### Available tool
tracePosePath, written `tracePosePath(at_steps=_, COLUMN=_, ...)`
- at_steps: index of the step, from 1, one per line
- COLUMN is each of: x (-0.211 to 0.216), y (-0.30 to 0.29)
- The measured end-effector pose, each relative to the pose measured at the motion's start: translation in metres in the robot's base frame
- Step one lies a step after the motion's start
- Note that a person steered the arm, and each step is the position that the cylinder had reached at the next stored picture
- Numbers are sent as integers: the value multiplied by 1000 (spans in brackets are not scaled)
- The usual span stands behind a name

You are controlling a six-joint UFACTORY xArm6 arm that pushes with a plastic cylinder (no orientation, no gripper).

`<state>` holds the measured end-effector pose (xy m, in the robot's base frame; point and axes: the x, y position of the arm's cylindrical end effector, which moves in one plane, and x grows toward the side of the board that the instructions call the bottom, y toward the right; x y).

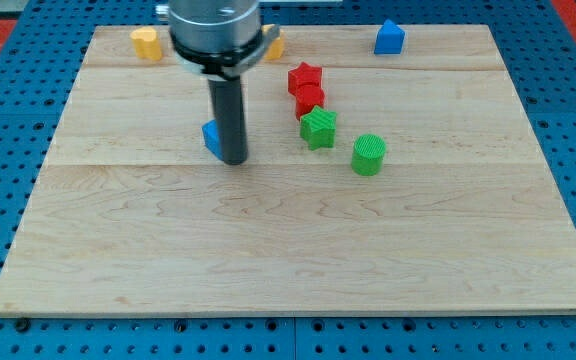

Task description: Move the blue cube horizontally left to the green star

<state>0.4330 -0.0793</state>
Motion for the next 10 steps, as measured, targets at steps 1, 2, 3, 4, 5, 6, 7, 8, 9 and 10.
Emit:
tracePosePath(at_steps=1, x=0, y=-22)
tracePosePath(at_steps=2, x=-5, y=80)
tracePosePath(at_steps=3, x=-29, y=34)
tracePosePath(at_steps=4, x=-30, y=-52)
tracePosePath(at_steps=5, x=-31, y=-95)
tracePosePath(at_steps=6, x=-49, y=-93)
tracePosePath(at_steps=7, x=-56, y=-93)
tracePosePath(at_steps=8, x=-56, y=-93)
tracePosePath(at_steps=9, x=-57, y=-91)
tracePosePath(at_steps=10, x=-58, y=-90)
